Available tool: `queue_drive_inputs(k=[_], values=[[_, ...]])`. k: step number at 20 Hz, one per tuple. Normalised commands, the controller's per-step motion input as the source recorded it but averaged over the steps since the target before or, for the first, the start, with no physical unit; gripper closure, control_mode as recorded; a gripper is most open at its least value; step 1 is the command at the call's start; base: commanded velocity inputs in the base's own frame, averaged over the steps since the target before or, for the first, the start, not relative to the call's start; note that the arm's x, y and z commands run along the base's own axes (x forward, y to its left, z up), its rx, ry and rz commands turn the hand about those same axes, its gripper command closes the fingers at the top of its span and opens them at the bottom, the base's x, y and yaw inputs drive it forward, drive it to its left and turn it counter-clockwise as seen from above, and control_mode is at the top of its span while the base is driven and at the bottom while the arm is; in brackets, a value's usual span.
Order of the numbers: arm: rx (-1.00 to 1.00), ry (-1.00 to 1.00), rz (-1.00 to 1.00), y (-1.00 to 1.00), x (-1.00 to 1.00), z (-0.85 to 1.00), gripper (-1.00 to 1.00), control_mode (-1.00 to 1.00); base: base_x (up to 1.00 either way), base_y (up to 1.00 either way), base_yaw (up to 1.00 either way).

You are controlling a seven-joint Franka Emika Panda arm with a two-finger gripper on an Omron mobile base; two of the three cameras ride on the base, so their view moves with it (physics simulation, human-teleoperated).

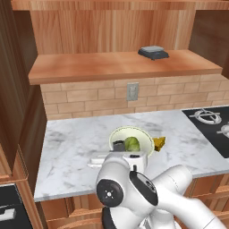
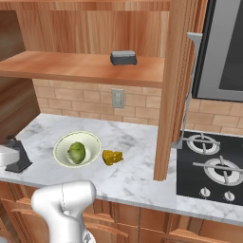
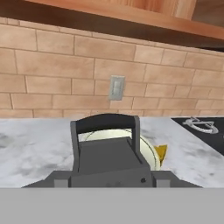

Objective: Pick the cheese from the fridge and the cheese grater from the cabinet and place them next to the salad bowl.

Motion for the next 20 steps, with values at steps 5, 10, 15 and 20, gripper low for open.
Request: queue_drive_inputs(k=[5,10,15,20], values=[[0.0,-0.17,0.0,-0.22,0.22,-0.39,1.0,-1.0,0.0,0.0,0.0],[0.05,-0.03,0.03,-0.23,0.13,-0.1,1.0,-1.0,0.0,0.0,0.0],[0.02,0.02,0.02,-0.09,0.16,0.0,1.0,-1.0,0.0,0.0,0.0],[0.01,0.0,0.01,-0.03,0.04,-0.07,1.0,-1.0,0.0,0.0,0.0]])
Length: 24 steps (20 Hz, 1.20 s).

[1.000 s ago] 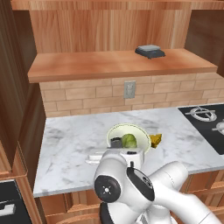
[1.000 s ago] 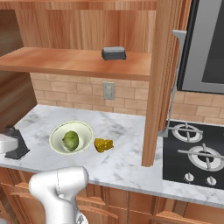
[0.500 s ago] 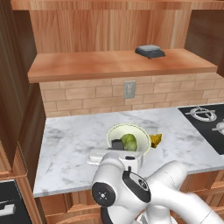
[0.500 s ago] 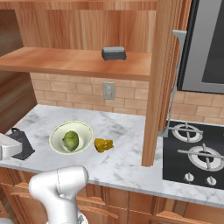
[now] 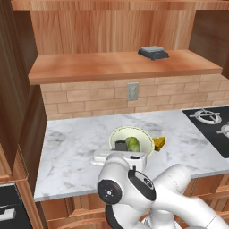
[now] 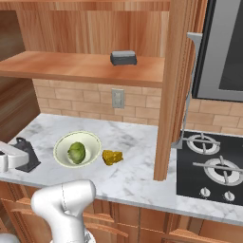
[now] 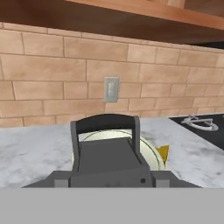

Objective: Pick the cheese from the fridge and the cheese grater from the cabinet and place them next to the salad bowl.

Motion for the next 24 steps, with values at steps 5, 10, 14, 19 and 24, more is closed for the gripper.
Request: queue_drive_inputs(k=[5,10,14,19,24], values=[[0.0,-0.05,0.0,-0.09,0.07,-0.17,1.0,-1.0,0.0,0.0,0.0],[0.0,-0.06,0.0,-0.1,0.18,-0.23,1.0,-1.0,0.0,0.0,0.0],[0.01,0.0,0.0,-0.17,0.3,-0.21,1.0,-1.0,0.0,0.0,0.0],[0.03,0.0,0.0,-0.16,0.15,-0.08,1.0,-1.0,0.0,0.0,0.0],[0.04,0.0,0.0,-0.07,0.06,-0.25,1.0,-1.0,0.0,0.0,0.0]])
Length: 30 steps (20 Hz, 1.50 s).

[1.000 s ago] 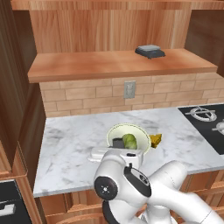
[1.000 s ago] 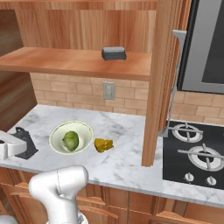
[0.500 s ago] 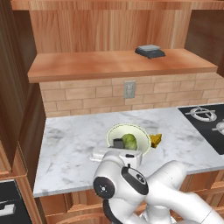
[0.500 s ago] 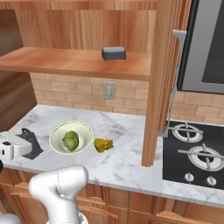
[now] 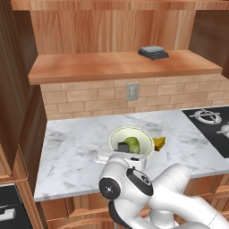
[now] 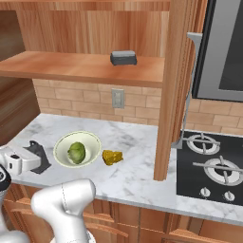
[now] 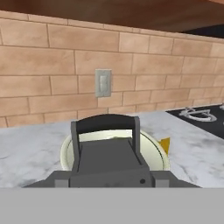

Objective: Pick the cheese from the fridge and the cheese grater from the cabinet and place them next to the salad bowl.

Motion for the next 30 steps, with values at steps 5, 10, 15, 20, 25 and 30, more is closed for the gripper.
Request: queue_drive_inputs(k=[5,10,15,20,25,30], values=[[0.0,-0.01,0.0,-0.06,0.07,-0.39,1.0,-1.0,0.0,0.0,0.0],[0.0,0.0,0.0,-0.05,0.16,-0.37,1.0,-1.0,0.0,0.0,0.0],[0.0,0.0,0.0,-0.01,0.29,-0.39,1.0,-1.0,0.0,0.0,0.0],[0.0,0.0,0.0,0.0,0.22,-0.31,1.0,-1.0,0.0,0.0,0.0],[0.0,0.0,0.0,0.0,0.23,-0.35,1.0,-1.0,0.0,0.0,0.0],[0.0,0.0,0.0,0.0,0.28,-0.2,1.0,-1.0,0.0,0.0,0.0]])
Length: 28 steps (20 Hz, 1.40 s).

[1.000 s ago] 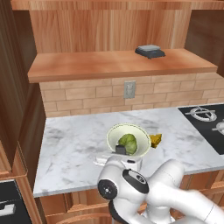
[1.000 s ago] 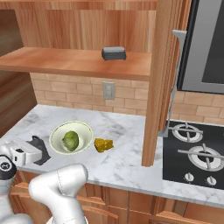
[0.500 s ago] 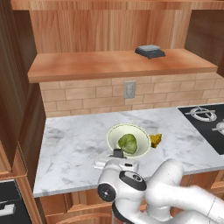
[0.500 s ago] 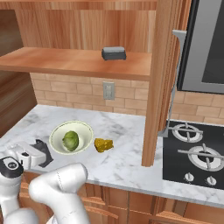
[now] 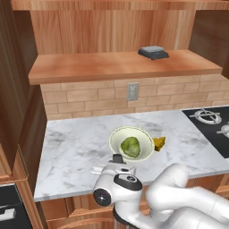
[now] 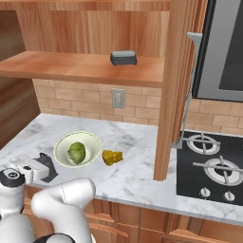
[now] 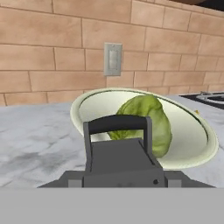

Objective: Pick the cheese from the fridge and the cheese grater from the cabinet and place them next to the salad bowl.

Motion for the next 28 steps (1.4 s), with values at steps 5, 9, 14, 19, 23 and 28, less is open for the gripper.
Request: queue_drive_inputs(k=[5,9,14,19,23,28], values=[[0.0,0.0,0.0,0.0,0.31,-0.17,1.0,-1.0,0.0,0.0,0.0],[0.01,0.0,0.0,0.0,0.23,-0.22,1.0,-1.0,0.0,0.0,0.0],[0.03,-0.08,0.0,-0.11,0.0,-0.06,1.0,-1.0,0.0,0.0,0.0],[0.04,-0.11,0.0,-0.16,0.0,-0.05,1.0,-1.0,0.0,0.0,0.0],[0.05,-0.09,0.0,-0.23,0.04,-0.09,1.0,-1.0,0.0,0.0,0.0],[0.05,-0.02,0.0,-0.24,0.3,-0.08,1.0,-1.0,0.0,0.0,0.0]])
